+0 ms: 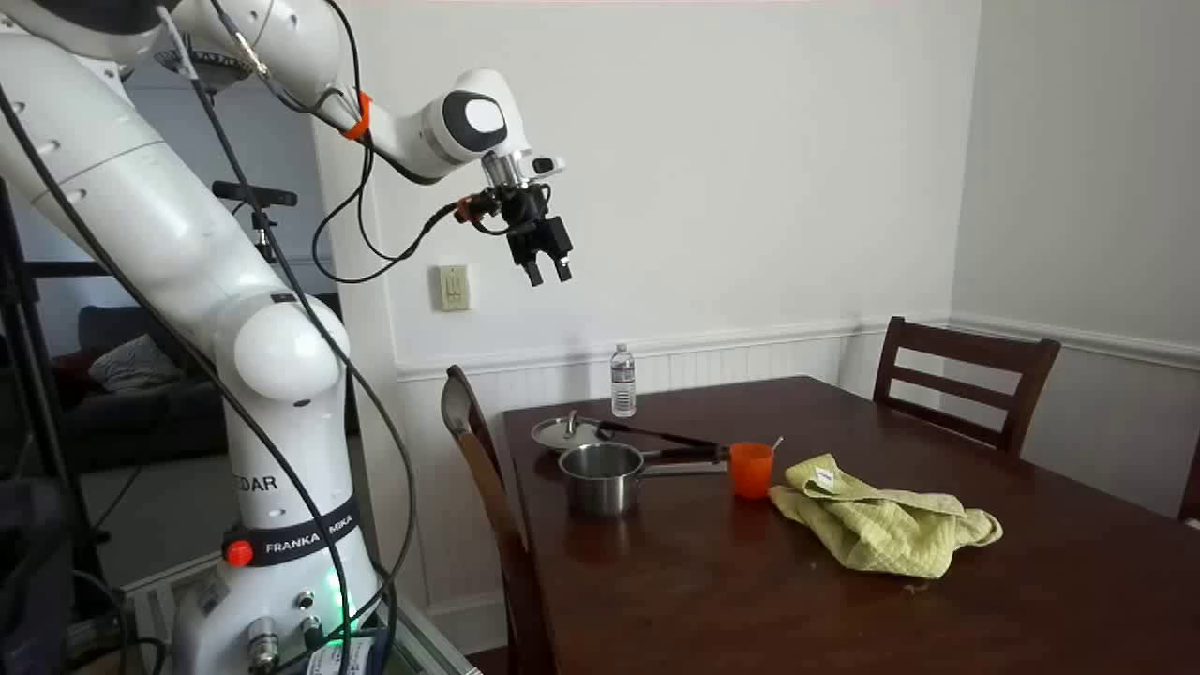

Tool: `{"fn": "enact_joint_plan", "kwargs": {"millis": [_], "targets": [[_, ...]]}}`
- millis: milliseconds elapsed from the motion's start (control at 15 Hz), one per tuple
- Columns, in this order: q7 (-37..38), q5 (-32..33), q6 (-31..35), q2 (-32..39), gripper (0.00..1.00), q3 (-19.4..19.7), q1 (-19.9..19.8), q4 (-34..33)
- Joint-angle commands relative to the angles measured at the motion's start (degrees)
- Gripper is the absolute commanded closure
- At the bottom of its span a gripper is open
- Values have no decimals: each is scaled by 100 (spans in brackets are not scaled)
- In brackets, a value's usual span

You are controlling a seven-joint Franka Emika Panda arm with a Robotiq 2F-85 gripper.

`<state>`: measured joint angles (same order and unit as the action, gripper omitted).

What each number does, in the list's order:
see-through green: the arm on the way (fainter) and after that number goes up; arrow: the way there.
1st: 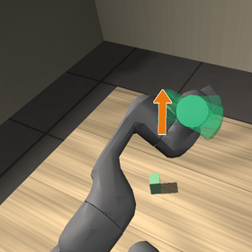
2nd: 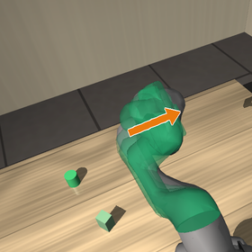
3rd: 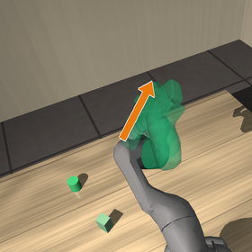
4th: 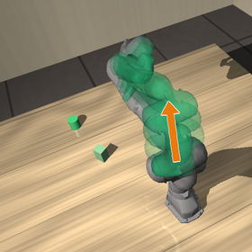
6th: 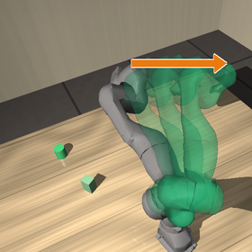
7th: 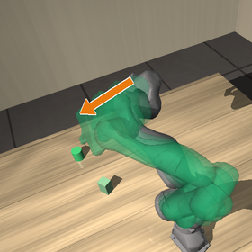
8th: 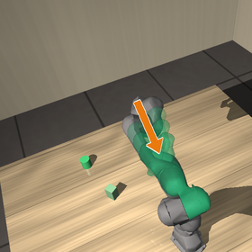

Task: Move the tongs to the right side of the table

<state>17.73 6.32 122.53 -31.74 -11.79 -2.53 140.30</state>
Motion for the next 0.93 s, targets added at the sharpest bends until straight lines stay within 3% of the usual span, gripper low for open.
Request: {"fn": "enact_joint_plan", "kwargs": {"millis": [0, 400, 533, 733, 867], "targets": [[42, 56, -14, 12, 0, 81, 93, -9], [100, -87, -60, 129, 0, 158, 69, -72], [228, -326, 7, 860, 0, 407, -109, -390], [-368, -1067, 651, 1863, 0, 916, 109, -699], [-607, -1685, 709, 2573, 0, 1108, 160, -1126]]}}
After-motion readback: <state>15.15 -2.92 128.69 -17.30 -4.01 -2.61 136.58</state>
